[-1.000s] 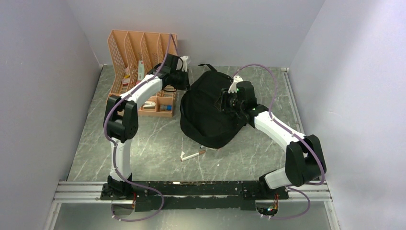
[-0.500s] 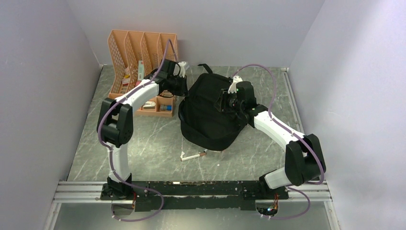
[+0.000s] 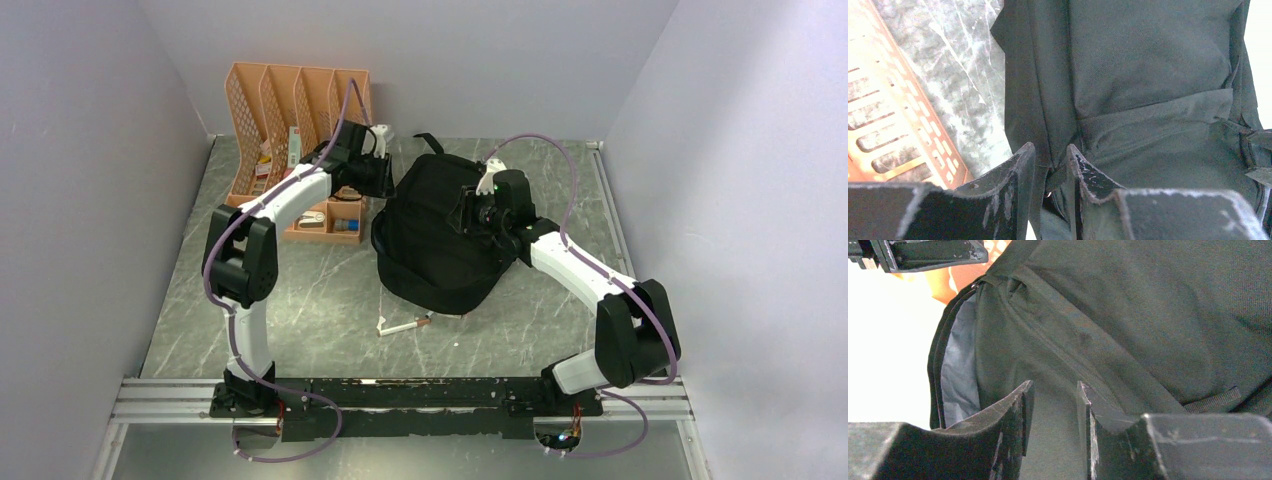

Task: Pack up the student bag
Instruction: Zip the student bag at the center of the board.

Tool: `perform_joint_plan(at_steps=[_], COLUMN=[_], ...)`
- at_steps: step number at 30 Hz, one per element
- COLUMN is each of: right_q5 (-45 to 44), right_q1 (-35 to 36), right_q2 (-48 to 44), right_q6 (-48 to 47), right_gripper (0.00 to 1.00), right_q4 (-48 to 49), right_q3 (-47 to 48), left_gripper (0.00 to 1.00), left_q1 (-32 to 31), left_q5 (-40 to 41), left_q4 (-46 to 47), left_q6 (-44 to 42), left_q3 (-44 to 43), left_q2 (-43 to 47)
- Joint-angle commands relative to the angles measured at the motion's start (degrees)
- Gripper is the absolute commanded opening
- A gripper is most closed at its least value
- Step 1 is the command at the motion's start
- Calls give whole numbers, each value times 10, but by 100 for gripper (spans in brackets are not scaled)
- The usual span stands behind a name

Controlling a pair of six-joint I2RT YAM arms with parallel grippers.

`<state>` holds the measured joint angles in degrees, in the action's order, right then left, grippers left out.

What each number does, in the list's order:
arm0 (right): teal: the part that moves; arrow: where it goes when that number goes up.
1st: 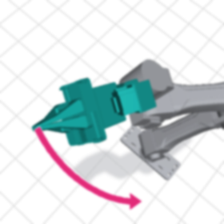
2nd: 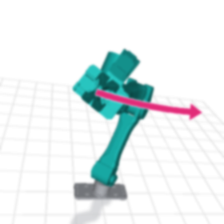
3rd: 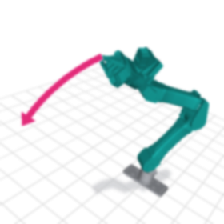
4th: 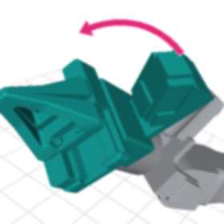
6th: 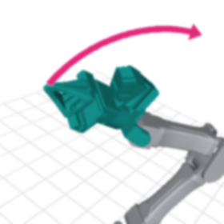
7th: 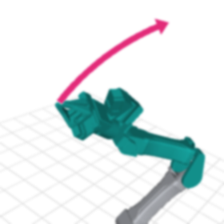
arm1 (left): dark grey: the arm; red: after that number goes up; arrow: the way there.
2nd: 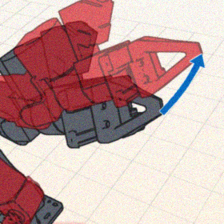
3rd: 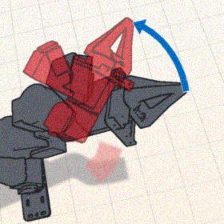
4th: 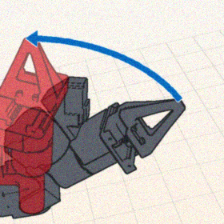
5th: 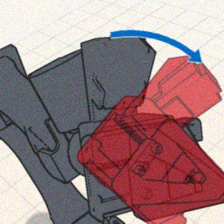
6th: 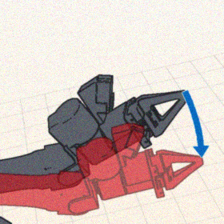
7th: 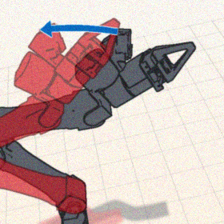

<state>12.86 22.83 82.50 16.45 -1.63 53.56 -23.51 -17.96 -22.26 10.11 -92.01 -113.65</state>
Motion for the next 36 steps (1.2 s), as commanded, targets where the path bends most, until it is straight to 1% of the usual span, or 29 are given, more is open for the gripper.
perform_joint_plan(at_steps=[1,8,23,24,25,27,30,31,36], right_q5=[0,1,0,-1,0,0,-1,-1,-1], right_q1=[-2,-2,-2,-2,-2,-2,-2,-2,-2], right_q2=[0,3,-6,-7,-7,-6,-3,-2,-4], right_q6=[-8,-12,-11,-11,-11,-12,-16,-17,-13], right_gripper=[41,41,41,41,41,41,41,41,41], right_q4=[-2,-3,-3,-4,-5,-7,-7,-8,-5], right_q3=[-4,0,-8,-10,-10,-9,-5,-4,-7], left_gripper=[35,36,33,32,28,19,7,5,5], left_q1=[3,4,4,4,4,4,4,4,4], left_q5=[25,6,4,5,4,2,1,1,16], left_q4=[-5,3,-3,-5,-7,-4,5,2,-2], left_q6=[-3,-2,-1,0,0,2,4,4,5], left_q3=[-23,-4,19,17,16,18,19,14,9], left_q2=[7,-3,-37,-38,-39,-35,-30,-30,-12])
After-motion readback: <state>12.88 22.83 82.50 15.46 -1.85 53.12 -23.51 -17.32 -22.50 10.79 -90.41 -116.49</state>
